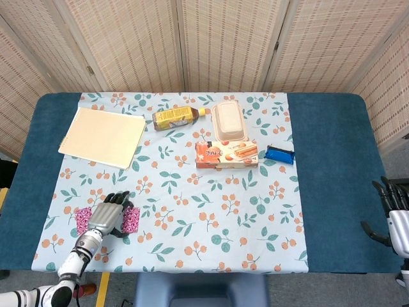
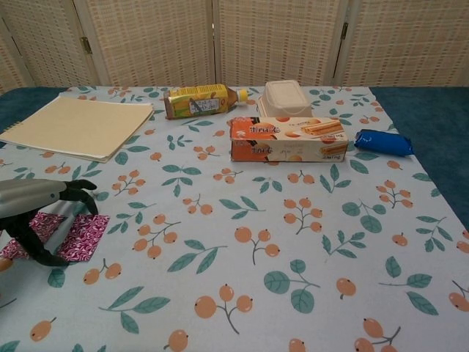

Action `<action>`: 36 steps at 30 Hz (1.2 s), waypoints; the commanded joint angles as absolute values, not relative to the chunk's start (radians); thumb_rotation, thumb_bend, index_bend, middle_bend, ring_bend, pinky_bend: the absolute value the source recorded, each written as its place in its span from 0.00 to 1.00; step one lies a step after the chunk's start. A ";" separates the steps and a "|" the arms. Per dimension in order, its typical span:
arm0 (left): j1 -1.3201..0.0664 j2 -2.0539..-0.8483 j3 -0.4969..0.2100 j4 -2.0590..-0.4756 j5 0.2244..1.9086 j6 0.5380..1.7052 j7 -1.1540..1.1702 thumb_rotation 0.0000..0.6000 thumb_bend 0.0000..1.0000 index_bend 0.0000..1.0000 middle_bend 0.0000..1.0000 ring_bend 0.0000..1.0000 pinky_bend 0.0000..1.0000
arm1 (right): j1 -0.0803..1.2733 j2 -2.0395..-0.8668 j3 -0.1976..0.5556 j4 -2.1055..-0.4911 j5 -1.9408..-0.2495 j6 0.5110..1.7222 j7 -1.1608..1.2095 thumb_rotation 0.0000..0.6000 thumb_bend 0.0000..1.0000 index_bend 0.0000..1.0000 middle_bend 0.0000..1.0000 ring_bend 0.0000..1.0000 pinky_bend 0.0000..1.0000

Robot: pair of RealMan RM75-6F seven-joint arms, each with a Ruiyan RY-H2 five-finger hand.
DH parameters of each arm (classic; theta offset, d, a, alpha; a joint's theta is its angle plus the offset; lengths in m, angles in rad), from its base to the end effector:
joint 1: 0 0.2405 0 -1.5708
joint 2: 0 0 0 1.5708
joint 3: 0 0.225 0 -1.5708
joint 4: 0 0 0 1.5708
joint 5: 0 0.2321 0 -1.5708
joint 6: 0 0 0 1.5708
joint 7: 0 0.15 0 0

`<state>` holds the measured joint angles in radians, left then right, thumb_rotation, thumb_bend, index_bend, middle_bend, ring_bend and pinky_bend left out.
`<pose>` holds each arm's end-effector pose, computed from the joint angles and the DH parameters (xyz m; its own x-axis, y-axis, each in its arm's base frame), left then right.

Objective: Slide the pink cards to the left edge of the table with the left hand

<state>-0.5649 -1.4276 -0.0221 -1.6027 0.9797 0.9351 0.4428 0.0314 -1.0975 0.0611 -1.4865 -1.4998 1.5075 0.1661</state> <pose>-0.2170 0.2646 -0.0368 0.4753 0.4896 0.7310 0.8774 -0.2019 -0.4352 -0.3274 -0.1741 0.1522 0.3772 0.0222 0.9259 -0.9255 0.0462 0.3759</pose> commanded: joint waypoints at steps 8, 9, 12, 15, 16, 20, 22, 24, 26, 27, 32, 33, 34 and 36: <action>-0.542 -1.410 -0.014 -1.636 1.025 0.991 0.419 1.00 0.21 0.36 0.00 0.00 0.00 | 0.029 -1.096 0.062 -1.487 -1.503 1.514 0.168 1.00 0.29 0.04 0.04 0.00 0.00; -0.538 -1.403 -0.014 -1.643 1.030 1.000 0.415 1.00 0.21 0.36 0.00 0.00 0.00 | 0.030 -1.095 0.062 -1.487 -1.504 1.514 0.168 1.00 0.29 0.04 0.04 0.00 0.00; -0.525 -1.376 -0.014 -1.662 1.041 1.024 0.406 1.00 0.21 0.36 0.00 0.00 0.00 | 0.030 -1.094 0.062 -1.487 -1.503 1.512 0.169 1.00 0.29 0.04 0.04 0.00 0.00; -0.506 -1.343 -0.016 -1.682 1.047 1.055 0.389 1.00 0.22 0.36 0.00 0.00 0.00 | 0.030 -1.093 0.064 -1.488 -1.503 1.514 0.170 1.00 0.29 0.04 0.04 0.00 0.00; -0.499 -1.333 -0.018 -1.687 1.049 1.064 0.382 1.00 0.22 0.36 0.00 0.00 0.00 | 0.030 -1.092 0.064 -1.488 -1.504 1.514 0.170 1.00 0.29 0.04 0.04 0.00 0.00; -0.471 -1.292 -0.023 -1.696 1.046 1.094 0.346 1.00 0.22 0.35 0.00 0.00 0.00 | 0.034 -1.088 0.067 -1.489 -1.505 1.512 0.169 1.00 0.29 0.04 0.04 0.00 0.00; -0.457 -1.278 -0.024 -1.688 1.036 1.104 0.331 1.00 0.22 0.35 0.00 0.00 0.00 | 0.036 -1.084 0.069 -1.492 -1.506 1.512 0.168 1.00 0.29 0.04 0.04 0.00 0.00; -0.446 -1.269 -0.023 -1.677 1.023 1.107 0.324 1.00 0.22 0.35 0.00 0.00 0.00 | 0.038 -1.079 0.071 -1.498 -1.506 1.511 0.167 1.00 0.29 0.04 0.04 0.00 0.00; -0.434 -1.262 -0.023 -1.664 1.006 1.107 0.311 1.00 0.22 0.34 0.00 0.00 0.00 | 0.040 -1.071 0.074 -1.506 -1.507 1.511 0.166 1.00 0.29 0.04 0.04 0.00 0.00; -0.428 -1.261 -0.022 -1.657 1.000 1.107 0.305 1.00 0.22 0.34 0.00 0.00 0.00 | 0.041 -1.068 0.075 -1.510 -1.506 1.511 0.164 1.00 0.29 0.04 0.04 0.00 0.00; -0.403 -1.266 -0.018 -1.609 0.973 1.101 0.280 1.00 0.22 0.33 0.00 0.00 0.00 | 0.048 -1.052 0.080 -1.534 -1.504 1.506 0.146 1.00 0.29 0.04 0.04 0.00 0.00; -0.398 -1.269 -0.018 -1.597 0.968 1.098 0.278 1.00 0.22 0.33 0.00 0.00 0.00 | 0.049 -1.050 0.080 -1.540 -1.505 1.504 0.142 1.00 0.29 0.04 0.04 0.00 0.00; -0.396 -1.272 -0.018 -1.589 0.963 1.095 0.276 1.00 0.22 0.33 0.00 0.00 0.00 | 0.051 -1.048 0.080 -1.544 -1.505 1.503 0.139 1.00 0.29 0.04 0.04 0.00 0.00; -0.391 -1.277 -0.019 -1.574 0.952 1.085 0.270 1.00 0.22 0.33 0.00 0.00 0.00 | 0.052 -1.045 0.080 -1.552 -1.506 1.501 0.133 1.00 0.29 0.04 0.04 0.00 0.00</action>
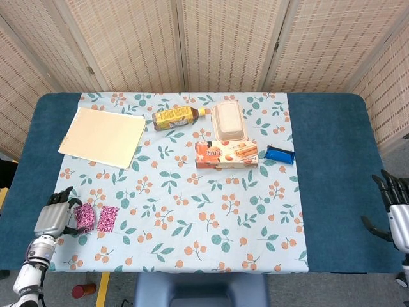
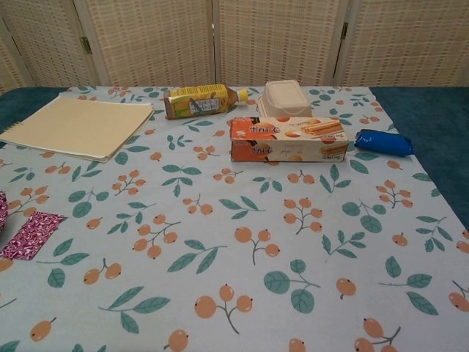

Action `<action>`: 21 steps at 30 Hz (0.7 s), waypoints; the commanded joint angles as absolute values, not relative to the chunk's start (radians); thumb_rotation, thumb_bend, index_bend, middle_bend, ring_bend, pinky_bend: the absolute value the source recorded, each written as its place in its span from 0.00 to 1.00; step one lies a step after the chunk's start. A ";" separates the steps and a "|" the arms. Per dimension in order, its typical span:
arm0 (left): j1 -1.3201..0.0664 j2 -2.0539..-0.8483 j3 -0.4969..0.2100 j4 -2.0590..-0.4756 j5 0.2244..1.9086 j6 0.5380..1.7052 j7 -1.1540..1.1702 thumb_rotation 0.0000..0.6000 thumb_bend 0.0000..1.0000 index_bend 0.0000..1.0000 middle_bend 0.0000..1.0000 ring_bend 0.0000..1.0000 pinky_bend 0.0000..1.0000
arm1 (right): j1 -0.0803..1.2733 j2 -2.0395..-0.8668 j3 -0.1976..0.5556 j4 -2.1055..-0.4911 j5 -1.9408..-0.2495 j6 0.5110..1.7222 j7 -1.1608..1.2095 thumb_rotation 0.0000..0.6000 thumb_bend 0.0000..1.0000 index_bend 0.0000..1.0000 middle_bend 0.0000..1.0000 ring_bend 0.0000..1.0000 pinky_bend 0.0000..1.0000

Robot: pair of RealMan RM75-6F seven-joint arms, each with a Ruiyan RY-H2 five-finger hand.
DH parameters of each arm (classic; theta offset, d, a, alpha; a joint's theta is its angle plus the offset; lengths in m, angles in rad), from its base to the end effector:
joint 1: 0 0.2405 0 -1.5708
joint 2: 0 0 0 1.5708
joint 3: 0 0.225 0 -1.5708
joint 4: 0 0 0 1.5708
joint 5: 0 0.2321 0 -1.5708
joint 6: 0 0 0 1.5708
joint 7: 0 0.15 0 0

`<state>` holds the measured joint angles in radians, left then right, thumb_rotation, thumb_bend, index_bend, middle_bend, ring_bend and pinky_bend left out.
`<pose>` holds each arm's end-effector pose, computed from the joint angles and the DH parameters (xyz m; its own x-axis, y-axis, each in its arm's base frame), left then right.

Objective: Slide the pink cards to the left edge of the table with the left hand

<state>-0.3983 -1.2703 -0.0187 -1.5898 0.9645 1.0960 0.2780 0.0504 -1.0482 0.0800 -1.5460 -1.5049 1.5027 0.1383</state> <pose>-0.2971 0.2501 0.0414 0.3940 0.3784 0.8376 0.8769 0.1182 -0.4659 -0.3143 -0.1843 0.1620 0.3922 0.0411 0.9190 -0.9199 0.0190 0.3918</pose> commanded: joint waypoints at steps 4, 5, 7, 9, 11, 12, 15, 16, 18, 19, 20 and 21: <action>-0.384 -1.284 -0.018 -1.556 0.947 1.071 0.261 1.00 0.22 0.32 0.00 0.00 0.00 | 0.053 -1.044 0.079 -1.561 -1.505 1.500 0.124 1.00 0.29 0.04 0.04 0.00 0.00; -0.383 -1.285 -0.019 -1.554 0.948 1.069 0.260 1.00 0.22 0.32 0.00 0.00 0.00 | 0.053 -1.045 0.079 -1.562 -1.504 1.500 0.123 1.00 0.29 0.04 0.04 0.00 0.00; -0.381 -1.289 -0.020 -1.550 0.953 1.067 0.256 1.00 0.22 0.32 0.00 0.00 0.00 | 0.053 -1.045 0.078 -1.564 -1.504 1.499 0.120 1.00 0.29 0.04 0.04 0.00 0.00; -0.380 -1.293 -0.022 -1.549 0.958 1.065 0.255 1.00 0.22 0.32 0.00 0.00 0.00 | 0.052 -1.045 0.077 -1.565 -1.504 1.499 0.119 1.00 0.29 0.04 0.04 0.00 0.00; -0.381 -1.296 -0.024 -1.549 0.961 1.062 0.256 1.00 0.22 0.32 0.00 0.00 0.00 | 0.051 -1.045 0.076 -1.566 -1.502 1.499 0.120 1.00 0.29 0.04 0.04 0.00 0.00; -0.382 -1.298 -0.025 -1.549 0.961 1.060 0.261 1.00 0.22 0.32 0.00 0.00 0.00 | 0.050 -1.045 0.075 -1.566 -1.501 1.500 0.120 1.00 0.29 0.04 0.04 0.00 0.00; -0.383 -1.300 -0.026 -1.549 0.957 1.052 0.267 1.00 0.22 0.32 0.00 0.00 0.00 | 0.047 -1.045 0.074 -1.564 -1.500 1.502 0.123 1.00 0.29 0.04 0.04 0.00 0.00; -0.384 -1.299 -0.025 -1.550 0.955 1.048 0.271 1.00 0.22 0.31 0.00 0.00 0.00 | 0.047 -1.046 0.074 -1.563 -1.499 1.502 0.124 1.00 0.29 0.04 0.04 0.00 0.00; -0.384 -1.299 -0.025 -1.550 0.953 1.046 0.277 1.00 0.22 0.31 0.00 0.00 0.00 | 0.047 -1.047 0.074 -1.562 -1.498 1.501 0.125 1.00 0.29 0.04 0.04 0.00 0.00; -0.383 -1.299 -0.026 -1.550 0.951 1.046 0.278 1.00 0.22 0.31 0.00 0.00 0.00 | 0.047 -1.047 0.073 -1.561 -1.498 1.500 0.125 1.00 0.29 0.04 0.04 0.00 0.00; -0.382 -1.299 -0.027 -1.550 0.949 1.046 0.278 1.00 0.22 0.31 0.00 0.00 0.00 | 0.047 -1.047 0.073 -1.560 -1.498 1.500 0.126 1.00 0.29 0.04 0.04 0.00 0.00; -0.381 -1.299 -0.028 -1.550 0.945 1.044 0.279 1.00 0.22 0.30 0.00 0.00 0.00 | 0.048 -1.048 0.073 -1.559 -1.498 1.498 0.126 1.00 0.29 0.04 0.04 0.00 0.00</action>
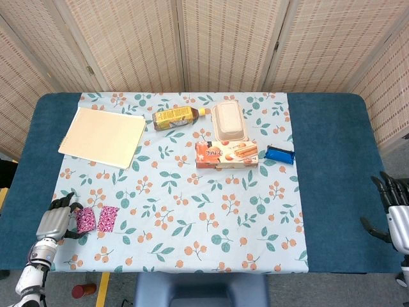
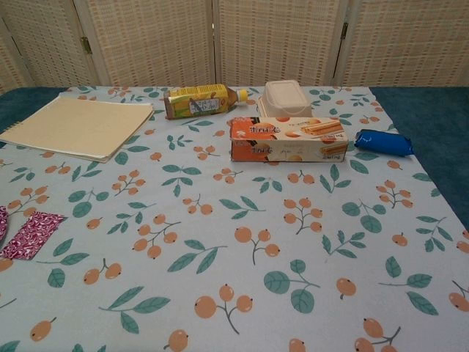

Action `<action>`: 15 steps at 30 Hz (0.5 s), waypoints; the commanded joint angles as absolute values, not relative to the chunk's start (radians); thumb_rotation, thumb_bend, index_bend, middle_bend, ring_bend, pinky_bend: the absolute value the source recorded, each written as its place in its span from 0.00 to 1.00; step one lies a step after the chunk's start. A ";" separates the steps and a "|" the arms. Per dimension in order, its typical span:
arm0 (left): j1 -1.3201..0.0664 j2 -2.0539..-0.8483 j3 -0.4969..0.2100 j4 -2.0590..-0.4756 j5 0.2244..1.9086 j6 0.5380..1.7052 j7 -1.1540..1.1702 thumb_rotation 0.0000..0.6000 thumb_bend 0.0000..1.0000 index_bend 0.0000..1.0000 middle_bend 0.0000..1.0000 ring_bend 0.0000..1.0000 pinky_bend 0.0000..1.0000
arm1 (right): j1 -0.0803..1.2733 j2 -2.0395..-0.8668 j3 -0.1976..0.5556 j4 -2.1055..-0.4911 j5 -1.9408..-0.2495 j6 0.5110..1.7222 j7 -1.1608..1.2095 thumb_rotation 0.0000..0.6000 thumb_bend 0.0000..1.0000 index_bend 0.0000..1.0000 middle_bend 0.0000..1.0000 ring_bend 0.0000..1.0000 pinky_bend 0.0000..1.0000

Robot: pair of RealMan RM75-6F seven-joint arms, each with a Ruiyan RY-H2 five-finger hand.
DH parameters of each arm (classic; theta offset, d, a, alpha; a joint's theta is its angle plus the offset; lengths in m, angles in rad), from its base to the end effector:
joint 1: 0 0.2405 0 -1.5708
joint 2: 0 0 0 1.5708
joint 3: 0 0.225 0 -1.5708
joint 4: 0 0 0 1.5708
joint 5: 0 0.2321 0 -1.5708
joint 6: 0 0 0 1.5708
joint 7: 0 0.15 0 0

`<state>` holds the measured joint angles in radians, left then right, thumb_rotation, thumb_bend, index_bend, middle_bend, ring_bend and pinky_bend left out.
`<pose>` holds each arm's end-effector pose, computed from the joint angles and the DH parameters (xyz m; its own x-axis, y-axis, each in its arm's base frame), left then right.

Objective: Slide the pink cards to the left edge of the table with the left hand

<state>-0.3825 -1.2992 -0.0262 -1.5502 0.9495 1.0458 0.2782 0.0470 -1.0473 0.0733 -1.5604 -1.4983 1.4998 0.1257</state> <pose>-0.3072 0.2460 0.0311 0.3728 0.4210 0.8269 0.8748 0.1378 -0.4645 -0.3138 -0.1815 0.1596 0.3915 0.0301 0.9197 -0.9201 0.0289 0.3907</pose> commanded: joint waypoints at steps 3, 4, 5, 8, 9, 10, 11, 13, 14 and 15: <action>-0.380 -1.299 -0.029 -1.550 0.939 1.040 0.280 1.00 0.22 0.30 0.00 0.00 0.00 | 0.049 -1.049 0.073 -1.559 -1.498 1.497 0.126 1.00 0.29 0.04 0.04 0.00 0.00; -0.380 -1.299 -0.029 -1.549 0.939 1.038 0.281 1.00 0.22 0.30 0.00 0.00 0.00 | 0.049 -1.049 0.073 -1.559 -1.498 1.496 0.126 1.00 0.29 0.04 0.04 0.00 0.00; -0.380 -1.300 -0.029 -1.548 0.938 1.036 0.282 1.00 0.22 0.29 0.00 0.00 0.00 | 0.050 -1.049 0.073 -1.559 -1.498 1.496 0.126 1.00 0.29 0.04 0.04 0.00 0.00; -0.382 -1.300 -0.028 -1.545 0.933 1.026 0.288 1.00 0.22 0.29 0.00 0.00 0.00 | 0.050 -1.048 0.073 -1.559 -1.497 1.494 0.125 1.00 0.29 0.04 0.04 0.00 0.00; -0.383 -1.300 -0.028 -1.544 0.930 1.023 0.292 1.00 0.22 0.29 0.00 0.00 0.00 | 0.050 -1.048 0.073 -1.560 -1.498 1.495 0.125 1.00 0.29 0.04 0.04 0.00 0.00; -0.383 -1.301 -0.029 -1.544 0.928 1.023 0.292 1.00 0.22 0.28 0.00 0.00 0.00 | 0.050 -1.048 0.073 -1.560 -1.498 1.495 0.125 1.00 0.29 0.04 0.04 0.00 0.00; -0.383 -1.301 -0.030 -1.543 0.927 1.023 0.292 1.00 0.22 0.28 0.00 0.00 0.00 | 0.050 -1.048 0.073 -1.560 -1.497 1.496 0.125 1.00 0.29 0.04 0.04 0.00 0.00; -0.382 -1.302 -0.032 -1.544 0.927 1.025 0.292 1.00 0.22 0.28 0.00 0.00 0.00 | 0.049 -1.048 0.073 -1.560 -1.497 1.496 0.125 1.00 0.29 0.04 0.04 0.00 0.00; -0.382 -1.302 -0.032 -1.544 0.928 1.026 0.294 1.00 0.22 0.28 0.00 0.00 0.00 | 0.049 -1.048 0.073 -1.560 -1.496 1.496 0.125 1.00 0.29 0.04 0.04 0.00 0.00; -0.382 -1.302 -0.033 -1.544 0.927 1.027 0.295 1.00 0.22 0.27 0.00 0.00 0.00 | 0.049 -1.048 0.073 -1.559 -1.496 1.496 0.126 1.00 0.29 0.04 0.04 0.00 0.00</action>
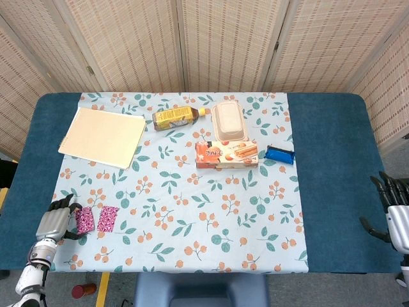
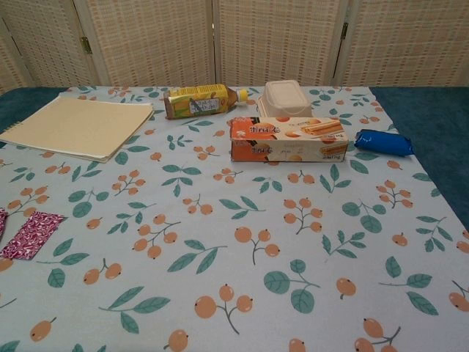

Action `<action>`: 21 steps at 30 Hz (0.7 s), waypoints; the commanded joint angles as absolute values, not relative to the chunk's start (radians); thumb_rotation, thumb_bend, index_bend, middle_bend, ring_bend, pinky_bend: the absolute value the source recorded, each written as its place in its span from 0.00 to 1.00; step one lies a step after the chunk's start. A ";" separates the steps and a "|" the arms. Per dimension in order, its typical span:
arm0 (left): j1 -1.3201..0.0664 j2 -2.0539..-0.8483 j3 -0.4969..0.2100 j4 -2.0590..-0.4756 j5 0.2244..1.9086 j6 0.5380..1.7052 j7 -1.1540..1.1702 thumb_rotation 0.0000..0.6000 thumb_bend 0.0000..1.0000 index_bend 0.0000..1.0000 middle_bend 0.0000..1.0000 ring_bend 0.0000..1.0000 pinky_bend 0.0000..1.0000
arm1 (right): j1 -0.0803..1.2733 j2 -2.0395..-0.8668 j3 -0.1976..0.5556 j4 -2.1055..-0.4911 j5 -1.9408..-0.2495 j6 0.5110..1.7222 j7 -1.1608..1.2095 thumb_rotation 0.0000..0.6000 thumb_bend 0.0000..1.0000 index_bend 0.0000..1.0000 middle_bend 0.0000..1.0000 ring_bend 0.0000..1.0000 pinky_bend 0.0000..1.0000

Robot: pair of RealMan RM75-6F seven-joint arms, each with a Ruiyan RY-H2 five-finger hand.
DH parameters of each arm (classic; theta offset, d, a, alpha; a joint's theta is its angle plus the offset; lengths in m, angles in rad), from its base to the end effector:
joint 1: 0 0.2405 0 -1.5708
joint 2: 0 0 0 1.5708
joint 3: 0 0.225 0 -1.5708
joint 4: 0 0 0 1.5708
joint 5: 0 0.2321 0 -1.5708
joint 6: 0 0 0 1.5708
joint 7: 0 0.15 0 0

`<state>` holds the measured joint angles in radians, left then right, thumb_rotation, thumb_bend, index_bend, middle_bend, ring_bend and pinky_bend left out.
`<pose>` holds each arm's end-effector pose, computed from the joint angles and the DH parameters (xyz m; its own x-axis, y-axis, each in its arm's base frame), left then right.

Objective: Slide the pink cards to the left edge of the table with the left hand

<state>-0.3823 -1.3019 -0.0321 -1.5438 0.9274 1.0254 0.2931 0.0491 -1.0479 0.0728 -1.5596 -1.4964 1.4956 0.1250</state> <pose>-0.3106 0.2460 0.0296 0.3695 0.4378 0.8196 0.8690 0.1494 -0.4716 -0.3141 -0.1821 0.1590 0.3921 0.0265 0.9195 -0.9198 0.0295 0.3914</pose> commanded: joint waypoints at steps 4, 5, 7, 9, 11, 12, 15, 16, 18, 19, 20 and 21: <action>-0.380 -1.300 -0.032 -1.546 0.926 1.023 0.295 1.00 0.22 0.27 0.00 0.00 0.00 | 0.049 -1.048 0.073 -1.557 -1.497 1.496 0.127 1.00 0.29 0.04 0.04 0.00 0.00; -0.380 -1.300 -0.031 -1.546 0.925 1.022 0.296 1.00 0.22 0.27 0.00 0.00 0.00 | 0.049 -1.049 0.073 -1.557 -1.497 1.495 0.128 1.00 0.29 0.04 0.04 0.00 0.00; -0.379 -1.300 -0.032 -1.545 0.922 1.020 0.296 1.00 0.22 0.27 0.00 0.00 0.00 | 0.050 -1.049 0.073 -1.555 -1.496 1.494 0.130 1.00 0.29 0.04 0.04 0.00 0.00; -0.380 -1.300 -0.032 -1.544 0.918 1.015 0.296 1.00 0.22 0.27 0.00 0.00 0.00 | 0.050 -1.049 0.072 -1.554 -1.496 1.493 0.131 1.00 0.29 0.04 0.04 0.00 0.00; -0.380 -1.300 -0.032 -1.544 0.917 1.013 0.298 1.00 0.22 0.27 0.00 0.00 0.00 | 0.050 -1.050 0.072 -1.553 -1.496 1.494 0.132 1.00 0.29 0.04 0.04 0.00 0.00; -0.380 -1.300 -0.031 -1.545 0.916 1.012 0.299 1.00 0.22 0.26 0.00 0.00 0.00 | 0.049 -1.050 0.072 -1.552 -1.495 1.494 0.132 1.00 0.29 0.04 0.04 0.00 0.00; -0.382 -1.300 -0.032 -1.545 0.912 1.009 0.302 1.00 0.22 0.24 0.00 0.00 0.00 | 0.049 -1.051 0.071 -1.551 -1.496 1.494 0.134 1.00 0.29 0.04 0.04 0.00 0.00; -0.382 -1.300 -0.033 -1.545 0.911 1.009 0.303 1.00 0.22 0.24 0.00 0.00 0.00 | 0.048 -1.050 0.071 -1.551 -1.496 1.495 0.134 1.00 0.29 0.04 0.04 0.00 0.00; -0.382 -1.299 -0.032 -1.547 0.910 1.008 0.304 1.00 0.22 0.22 0.00 0.00 0.00 | 0.048 -1.050 0.071 -1.551 -1.495 1.496 0.135 1.00 0.29 0.04 0.04 0.00 0.00; -0.382 -1.297 -0.032 -1.549 0.909 1.007 0.305 1.00 0.22 0.22 0.00 0.00 0.00 | 0.048 -1.050 0.071 -1.551 -1.496 1.496 0.135 1.00 0.29 0.04 0.04 0.00 0.00; -0.382 -1.295 -0.031 -1.551 0.909 1.006 0.307 1.00 0.22 0.21 0.00 0.00 0.00 | 0.048 -1.050 0.071 -1.551 -1.497 1.496 0.136 1.00 0.29 0.04 0.04 0.00 0.00; -0.382 -1.294 -0.030 -1.554 0.908 1.006 0.308 1.00 0.22 0.21 0.00 0.00 0.00 | 0.047 -1.050 0.071 -1.551 -1.497 1.497 0.136 1.00 0.29 0.04 0.04 0.00 0.00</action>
